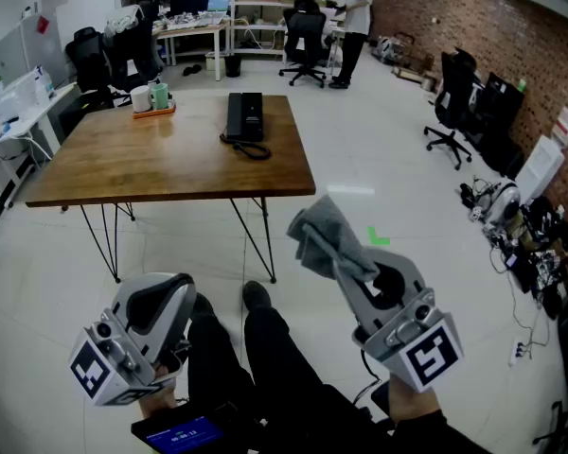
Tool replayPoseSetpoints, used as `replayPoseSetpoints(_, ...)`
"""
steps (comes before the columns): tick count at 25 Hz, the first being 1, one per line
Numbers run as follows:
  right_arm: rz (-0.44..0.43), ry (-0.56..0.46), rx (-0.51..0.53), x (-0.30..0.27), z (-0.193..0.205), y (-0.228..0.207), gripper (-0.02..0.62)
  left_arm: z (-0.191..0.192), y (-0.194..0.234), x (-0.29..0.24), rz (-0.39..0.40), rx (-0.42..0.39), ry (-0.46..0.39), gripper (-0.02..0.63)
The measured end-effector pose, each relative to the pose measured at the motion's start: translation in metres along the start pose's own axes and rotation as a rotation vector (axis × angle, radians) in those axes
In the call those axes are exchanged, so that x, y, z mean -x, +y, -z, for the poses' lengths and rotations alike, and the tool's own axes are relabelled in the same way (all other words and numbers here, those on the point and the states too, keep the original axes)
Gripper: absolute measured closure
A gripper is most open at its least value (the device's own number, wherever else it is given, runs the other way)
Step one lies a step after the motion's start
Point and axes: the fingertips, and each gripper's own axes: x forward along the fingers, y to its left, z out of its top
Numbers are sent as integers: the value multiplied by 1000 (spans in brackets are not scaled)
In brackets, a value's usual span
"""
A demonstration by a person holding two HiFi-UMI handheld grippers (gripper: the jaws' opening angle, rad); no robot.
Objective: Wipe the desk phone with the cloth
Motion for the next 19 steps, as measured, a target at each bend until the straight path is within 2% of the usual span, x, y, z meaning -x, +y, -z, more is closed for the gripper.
replayPoseSetpoints(2, -2, 0, 7, 0, -1, 1, 572, 0, -1, -1, 3, 11, 4, 609)
replayPoseSetpoints(6, -4, -9, 16, -1, -6, 2, 572, -3, 1, -3, 5, -50, -6, 609)
replayPoseSetpoints(19, -12, -16, 24, -4, -6, 4, 572, -3, 2, -2, 7, -52, -6, 609)
